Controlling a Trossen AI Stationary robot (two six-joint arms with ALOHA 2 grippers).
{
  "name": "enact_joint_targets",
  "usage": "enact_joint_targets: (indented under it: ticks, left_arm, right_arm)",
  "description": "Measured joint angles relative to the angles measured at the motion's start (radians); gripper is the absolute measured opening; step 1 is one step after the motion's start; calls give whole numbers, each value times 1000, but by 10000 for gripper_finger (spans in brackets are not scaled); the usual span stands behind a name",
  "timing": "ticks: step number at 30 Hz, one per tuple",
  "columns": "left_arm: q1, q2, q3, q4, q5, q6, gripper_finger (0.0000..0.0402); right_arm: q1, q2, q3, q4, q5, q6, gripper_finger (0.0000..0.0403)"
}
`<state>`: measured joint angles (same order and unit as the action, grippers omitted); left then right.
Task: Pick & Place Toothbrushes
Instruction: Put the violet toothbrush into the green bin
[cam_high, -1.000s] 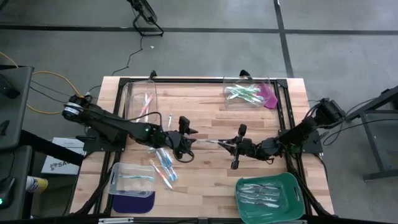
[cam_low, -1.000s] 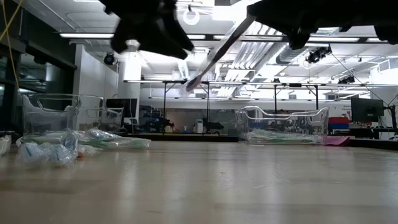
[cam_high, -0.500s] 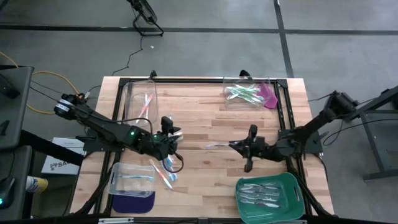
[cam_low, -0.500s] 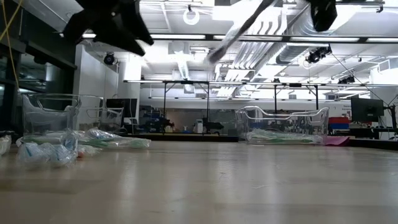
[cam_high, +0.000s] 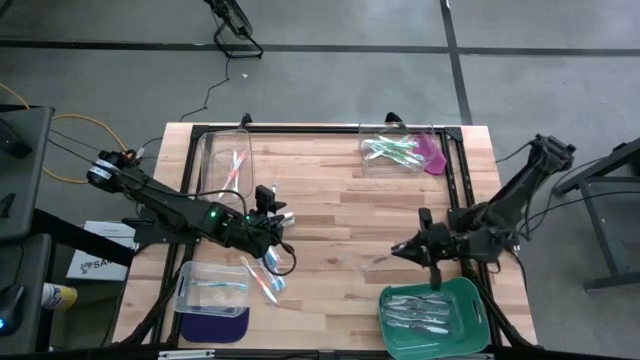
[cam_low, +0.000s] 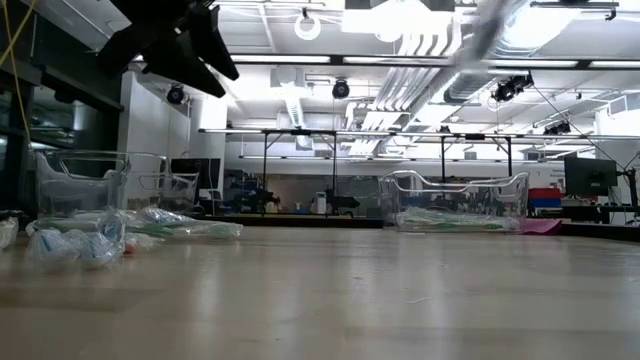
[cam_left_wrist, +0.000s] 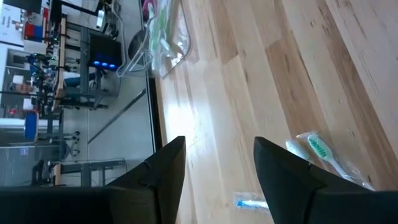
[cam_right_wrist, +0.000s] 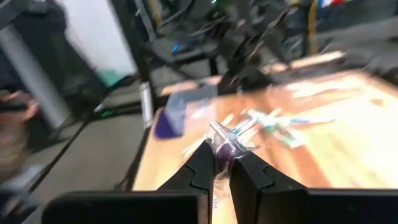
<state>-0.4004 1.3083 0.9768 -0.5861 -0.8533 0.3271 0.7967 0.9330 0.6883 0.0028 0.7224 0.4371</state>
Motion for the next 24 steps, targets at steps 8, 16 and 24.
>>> enact_joint_targets:
  ticks: [8,16,24]
  left_arm:
    - [0,0,0,0,6,-3,182]
    - [0,1,0,1,9,-12,182]
    - [0,1,0,-20,68,-18,182]
  right_arm:
    - [38,-6,168,-318,-201,170,22]
    - [41,-7,285,-556,-357,393,22]
    - [41,17,287,-798,-538,745,22]
